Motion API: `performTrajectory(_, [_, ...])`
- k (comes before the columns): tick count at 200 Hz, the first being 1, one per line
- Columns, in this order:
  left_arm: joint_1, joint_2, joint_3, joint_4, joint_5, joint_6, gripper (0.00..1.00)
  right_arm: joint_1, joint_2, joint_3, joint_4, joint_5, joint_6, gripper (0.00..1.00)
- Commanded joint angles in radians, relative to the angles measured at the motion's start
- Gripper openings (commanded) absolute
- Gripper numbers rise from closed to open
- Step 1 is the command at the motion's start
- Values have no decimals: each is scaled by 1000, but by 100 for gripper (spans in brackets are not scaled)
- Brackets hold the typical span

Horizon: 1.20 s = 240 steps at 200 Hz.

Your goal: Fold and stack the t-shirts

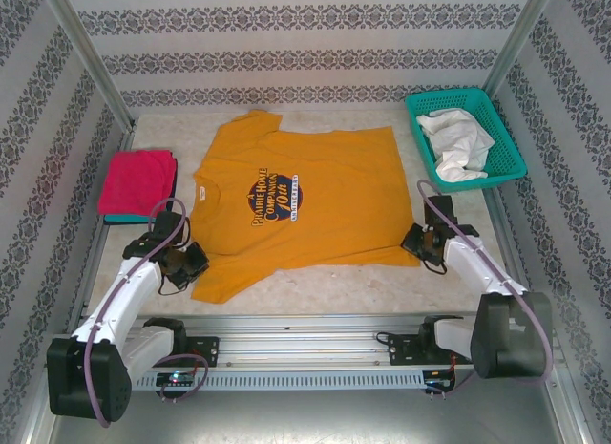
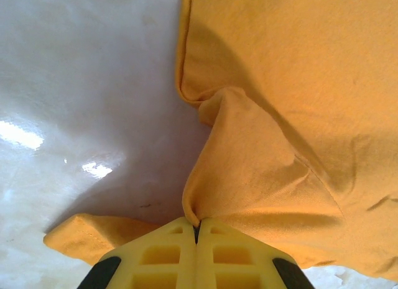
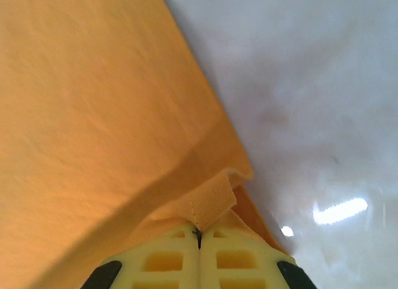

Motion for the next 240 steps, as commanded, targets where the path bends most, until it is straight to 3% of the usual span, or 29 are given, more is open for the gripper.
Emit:
performTrajectory(1, [18, -7, -11, 4, 5, -1, 0, -11, -39, 26, 6, 42, -31, 28])
performTrajectory(10, [21, -9, -13, 2, 5, -2, 0, -12, -73, 12, -13, 61, -22, 45])
performTrajectory(20, [19, -12, -15, 4, 6, -3, 0, -16, -109, -15, -33, 72, -3, 51])
performTrajectory(63, [23, -4, -4, 5, 8, 5, 0, -62, -231, -137, -98, 8, 146, 43])
performTrajectory(106, [28, 9, 0, 13, 9, 10, 0, -74, -225, -180, -89, -71, 213, 42])
performTrajectory(168, [30, 4, -11, 20, 17, 6, 0, -85, -87, -150, -29, -96, 197, 32])
performTrajectory(179, [30, 3, -12, 22, 18, 3, 0, -90, -77, -148, -30, -100, 199, 24])
performTrajectory(200, [32, -1, -9, 18, 21, -3, 0, -92, -106, -144, -62, -77, 197, 0])
performTrajectory(240, [73, -22, 27, 32, 74, -5, 0, -109, -273, -149, -95, -5, 195, 0])
